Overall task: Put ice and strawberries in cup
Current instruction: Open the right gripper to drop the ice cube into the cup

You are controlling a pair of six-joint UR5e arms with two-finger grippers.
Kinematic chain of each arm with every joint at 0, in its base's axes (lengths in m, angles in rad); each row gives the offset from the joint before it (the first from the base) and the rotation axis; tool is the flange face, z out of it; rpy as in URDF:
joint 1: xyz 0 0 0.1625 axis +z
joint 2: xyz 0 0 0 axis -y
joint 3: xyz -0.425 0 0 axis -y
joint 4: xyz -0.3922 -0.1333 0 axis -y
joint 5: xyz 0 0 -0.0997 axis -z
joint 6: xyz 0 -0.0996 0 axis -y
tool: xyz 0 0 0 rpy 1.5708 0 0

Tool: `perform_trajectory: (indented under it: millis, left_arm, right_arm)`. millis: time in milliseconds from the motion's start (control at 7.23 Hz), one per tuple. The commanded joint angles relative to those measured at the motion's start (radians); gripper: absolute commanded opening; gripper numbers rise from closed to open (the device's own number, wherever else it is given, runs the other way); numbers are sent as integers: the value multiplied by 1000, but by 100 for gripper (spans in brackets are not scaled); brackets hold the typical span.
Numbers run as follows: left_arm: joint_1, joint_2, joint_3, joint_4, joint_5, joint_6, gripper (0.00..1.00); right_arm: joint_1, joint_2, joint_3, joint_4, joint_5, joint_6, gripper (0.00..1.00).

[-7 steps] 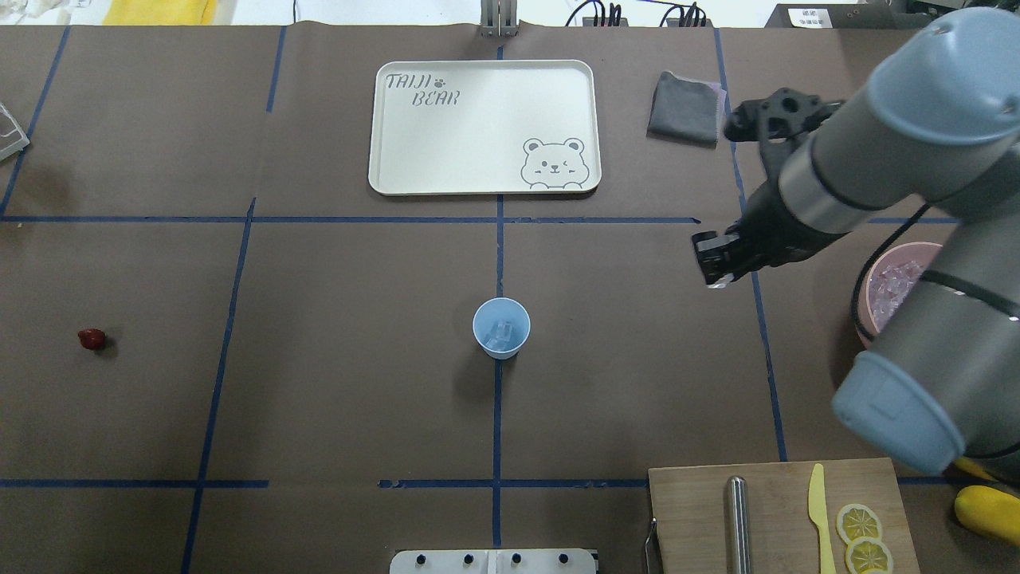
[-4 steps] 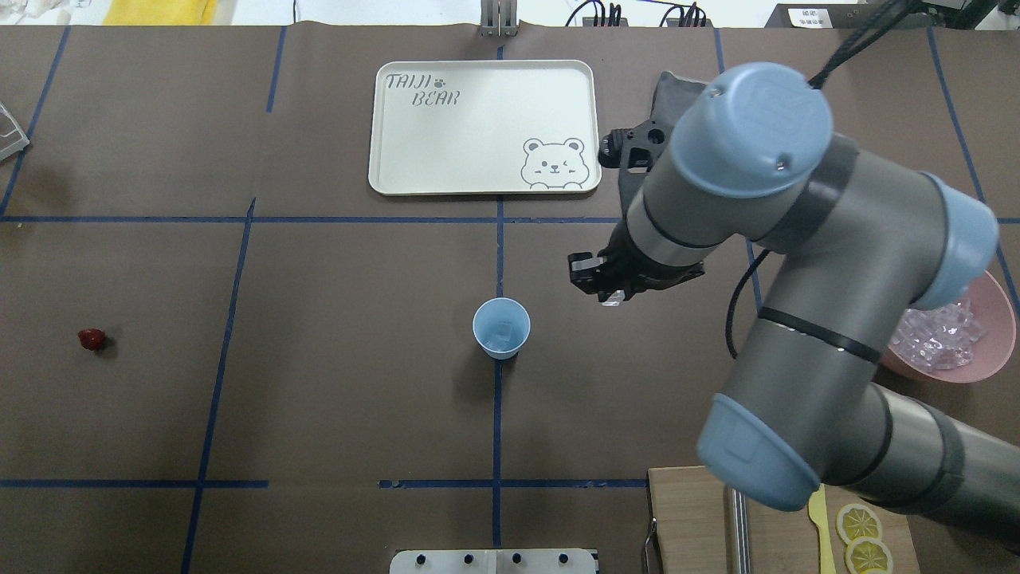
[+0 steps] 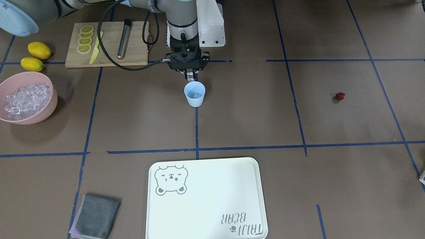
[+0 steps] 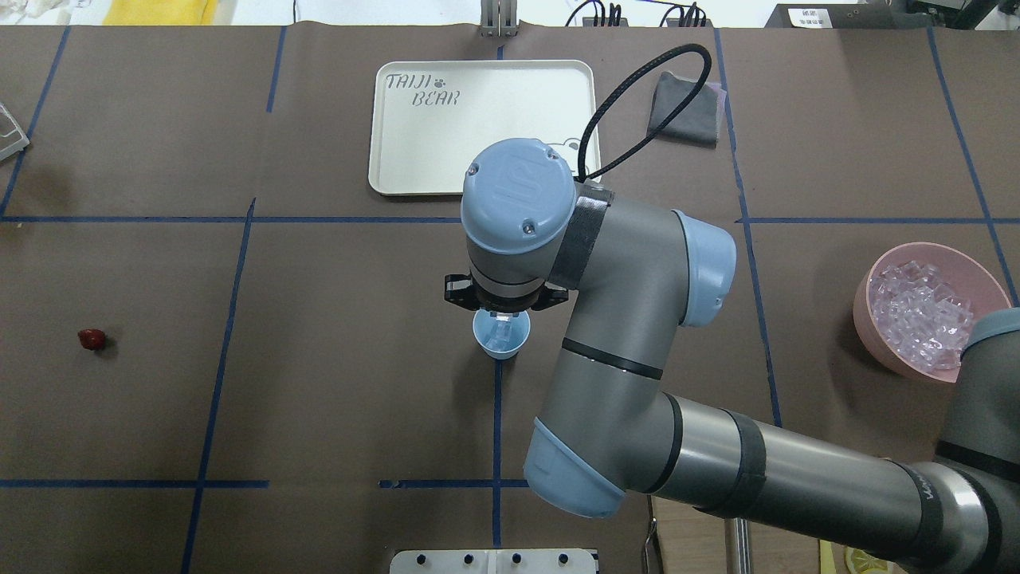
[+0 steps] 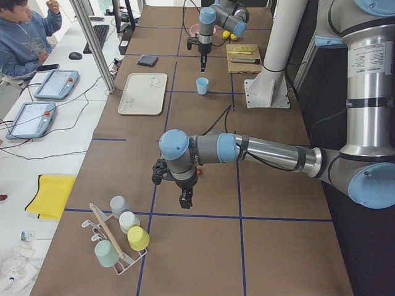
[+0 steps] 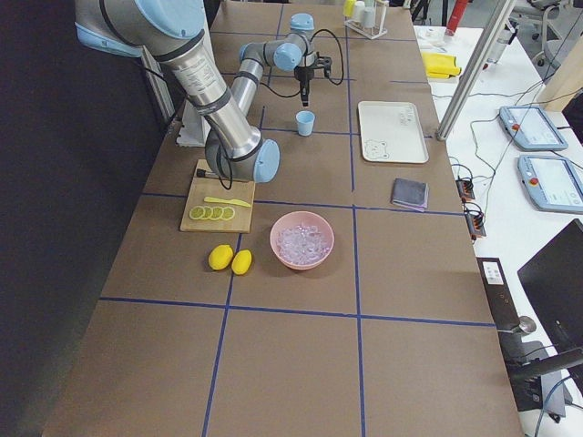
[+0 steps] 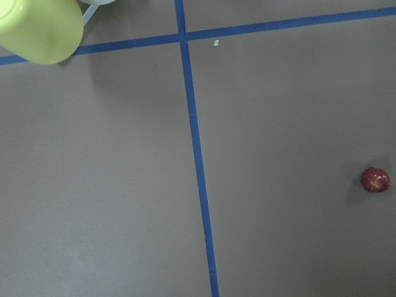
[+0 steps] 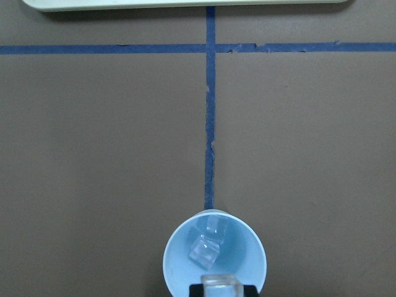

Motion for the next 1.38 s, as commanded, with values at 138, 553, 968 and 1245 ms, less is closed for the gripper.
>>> perform_trajectory:
  millis: [138,553,968,1245]
  left_arm:
    - [2,0,2,0,0,0,100]
    - [2,0,6,1,0,0,100]
    - [5,-9,-4,0,5,0,100]
    - [26,-41,-4,4,9,-6,100]
  right_arm:
    - [-17,-6,-53,38,-36,5,6]
    - [-20,-10,-48,38,-34,-4,99]
    - [27,-9,-11,32,1,-17,100]
    - [163,-32,-10,29,135,-160,100]
